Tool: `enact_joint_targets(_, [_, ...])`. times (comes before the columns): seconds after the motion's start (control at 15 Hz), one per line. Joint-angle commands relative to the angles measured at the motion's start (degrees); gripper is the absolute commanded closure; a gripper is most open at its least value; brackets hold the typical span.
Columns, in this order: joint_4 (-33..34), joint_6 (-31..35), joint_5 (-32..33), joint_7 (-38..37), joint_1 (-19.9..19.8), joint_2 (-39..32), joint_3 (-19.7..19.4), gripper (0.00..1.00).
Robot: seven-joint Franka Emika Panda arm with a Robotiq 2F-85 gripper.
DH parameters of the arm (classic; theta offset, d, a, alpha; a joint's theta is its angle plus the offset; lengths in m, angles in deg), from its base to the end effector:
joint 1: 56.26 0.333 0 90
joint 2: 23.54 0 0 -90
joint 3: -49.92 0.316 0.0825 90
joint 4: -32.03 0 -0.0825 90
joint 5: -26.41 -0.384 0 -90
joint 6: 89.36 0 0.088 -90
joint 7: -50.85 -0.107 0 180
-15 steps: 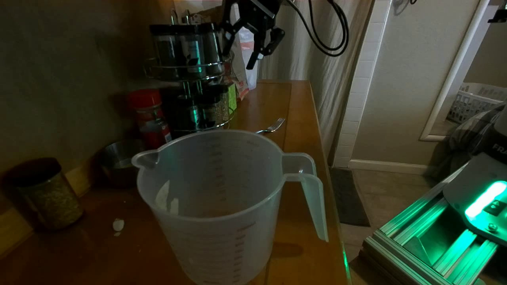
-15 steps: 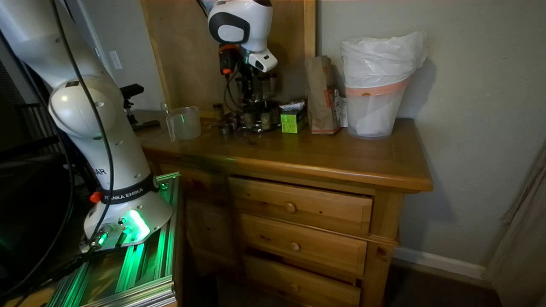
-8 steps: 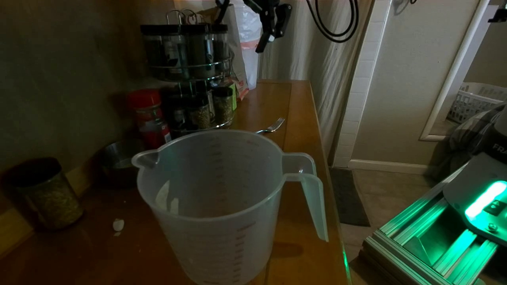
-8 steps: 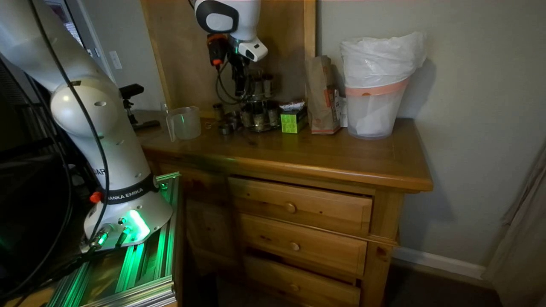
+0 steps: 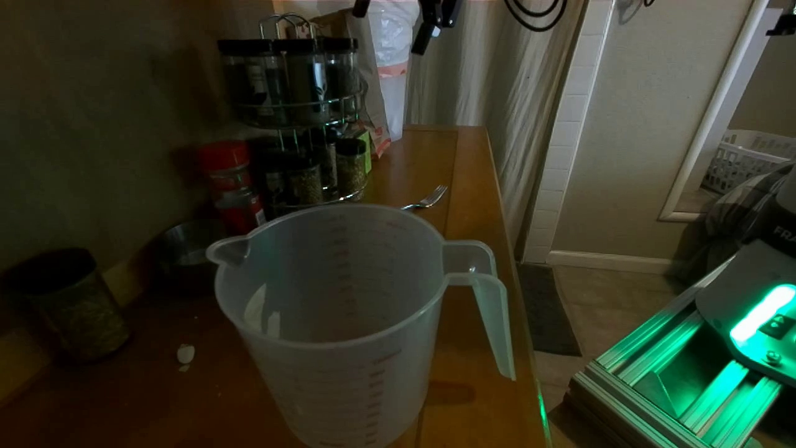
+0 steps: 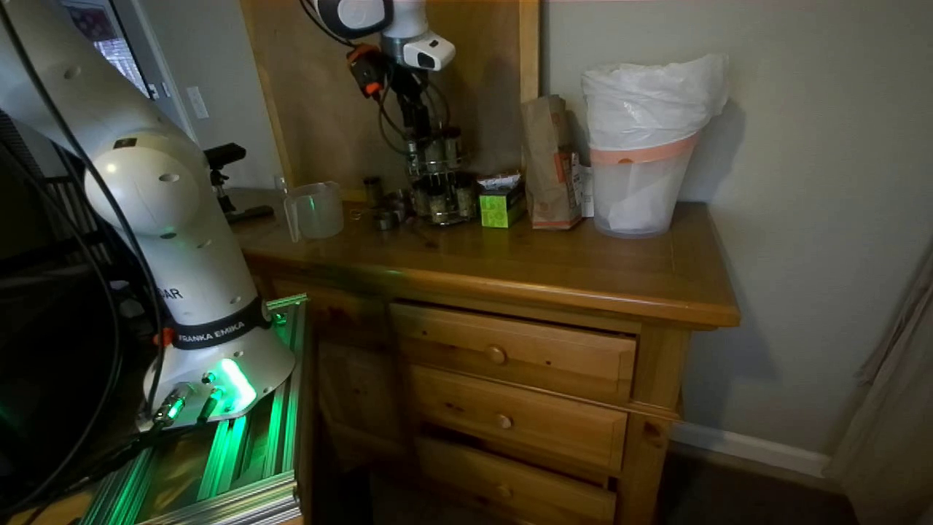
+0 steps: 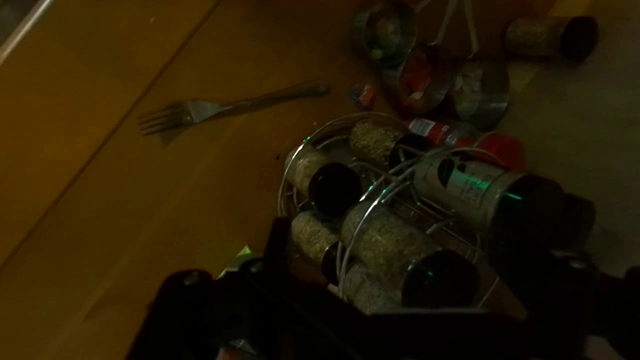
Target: Remove one container from the seasoning rack and put it on the table
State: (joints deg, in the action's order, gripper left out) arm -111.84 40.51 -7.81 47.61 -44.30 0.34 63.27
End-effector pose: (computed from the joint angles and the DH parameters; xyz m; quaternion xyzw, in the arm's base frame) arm 0.3818 0.1988 0.4423 -0.9769 -0.0121 -0.0366 0.2102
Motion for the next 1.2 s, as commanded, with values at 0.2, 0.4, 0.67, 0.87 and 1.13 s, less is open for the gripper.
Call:
enact_joint_targets(0.2, [3.28,3.25,14.24,-4.72,1.38,-1.92,3.68,0.0])
enact_joint_targets(0.4, [5.35,2.94,17.09,-4.06,2.67,-2.83,4.58,0.0])
enact_joint_targets(0.67, [8.28,4.08,19.63,-4.29,3.2,-5.85,5.37,0.0])
enact_joint_targets(0.87, [10.72,4.34,22.91,-5.34,2.47,-8.73,5.91,0.0])
enact_joint_targets(1.13, [13.7,4.38,26.18,-7.03,2.26,-12.54,5.79,0.0])
